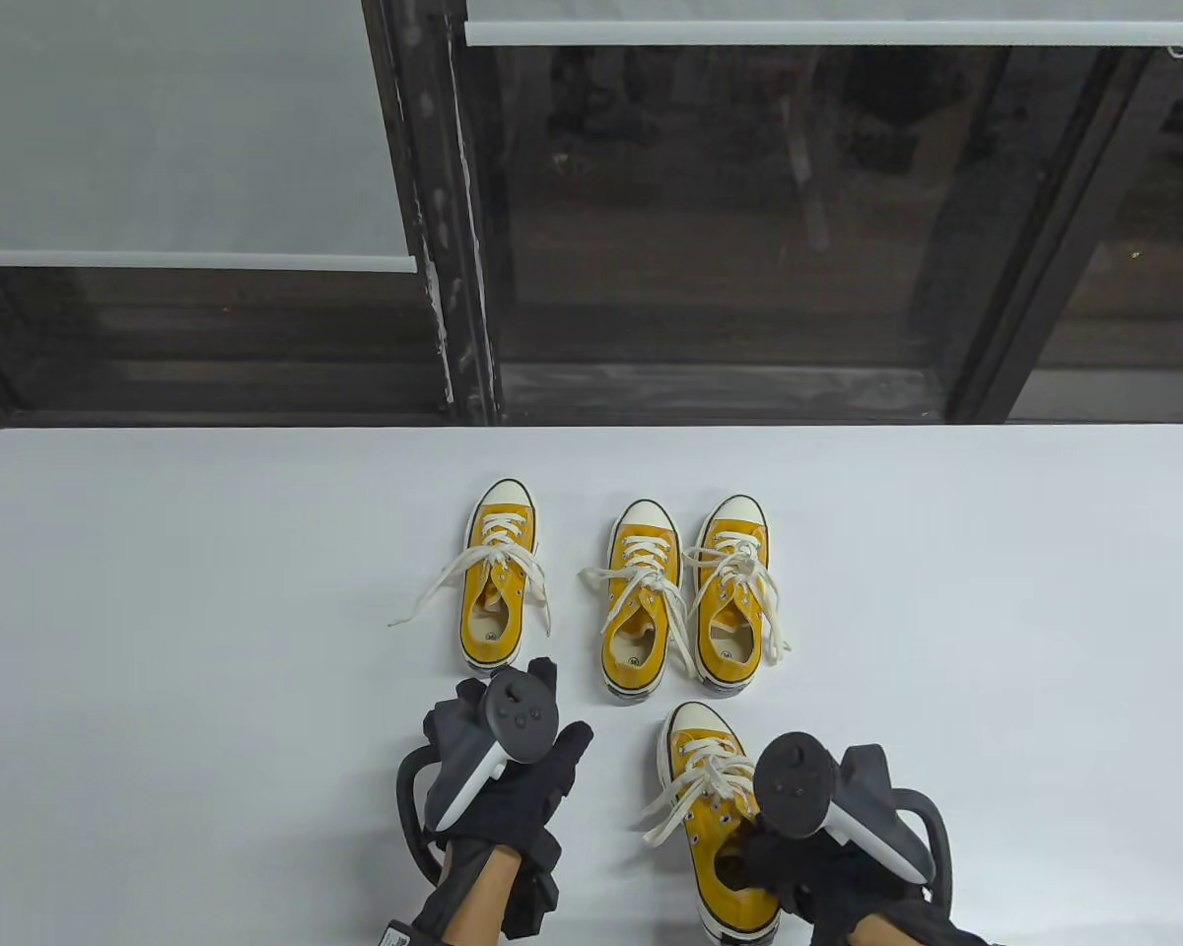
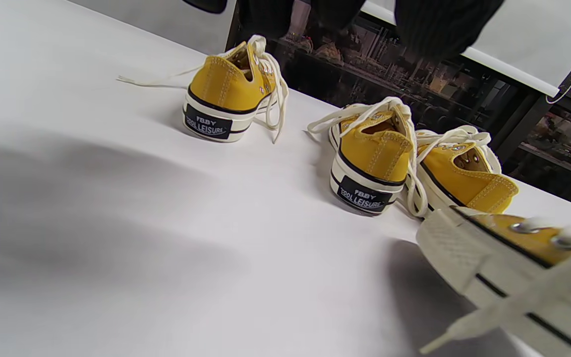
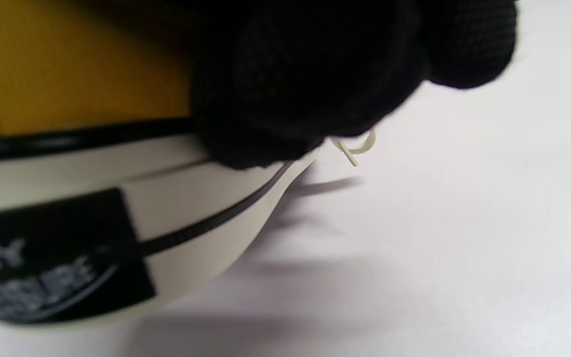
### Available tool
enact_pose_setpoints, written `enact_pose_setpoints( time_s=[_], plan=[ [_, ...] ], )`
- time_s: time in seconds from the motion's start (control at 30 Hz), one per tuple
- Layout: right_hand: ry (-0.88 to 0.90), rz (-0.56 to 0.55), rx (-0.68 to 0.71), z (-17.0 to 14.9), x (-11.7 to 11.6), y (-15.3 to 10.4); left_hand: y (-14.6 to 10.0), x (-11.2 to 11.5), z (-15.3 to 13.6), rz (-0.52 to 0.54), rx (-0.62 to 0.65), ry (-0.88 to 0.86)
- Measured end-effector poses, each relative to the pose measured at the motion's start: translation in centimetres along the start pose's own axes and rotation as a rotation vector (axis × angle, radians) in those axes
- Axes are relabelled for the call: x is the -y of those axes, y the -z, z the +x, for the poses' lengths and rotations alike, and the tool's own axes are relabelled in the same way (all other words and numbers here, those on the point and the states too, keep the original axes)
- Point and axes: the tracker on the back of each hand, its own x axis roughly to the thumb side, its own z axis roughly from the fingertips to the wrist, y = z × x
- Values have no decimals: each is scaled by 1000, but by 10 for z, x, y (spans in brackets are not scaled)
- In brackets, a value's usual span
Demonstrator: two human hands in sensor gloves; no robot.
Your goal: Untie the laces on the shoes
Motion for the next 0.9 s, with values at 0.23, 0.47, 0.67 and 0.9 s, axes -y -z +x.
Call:
enact_pose_setpoints(
  time_s=[0.23, 0.47, 0.67, 0.9],
  plan=[
    [-79, 16, -14, 17, -26, 11, 1, 0, 1, -21, -5, -2],
    [-79, 105, -29, 19, -40, 22, 6, 11, 8, -139, 79, -78],
    [42, 260, -25, -1, -14, 18, 15, 41, 23, -367, 142, -66],
    [223, 53, 87, -1, 12, 26, 21, 71, 40, -457, 102, 121]
  ],
)
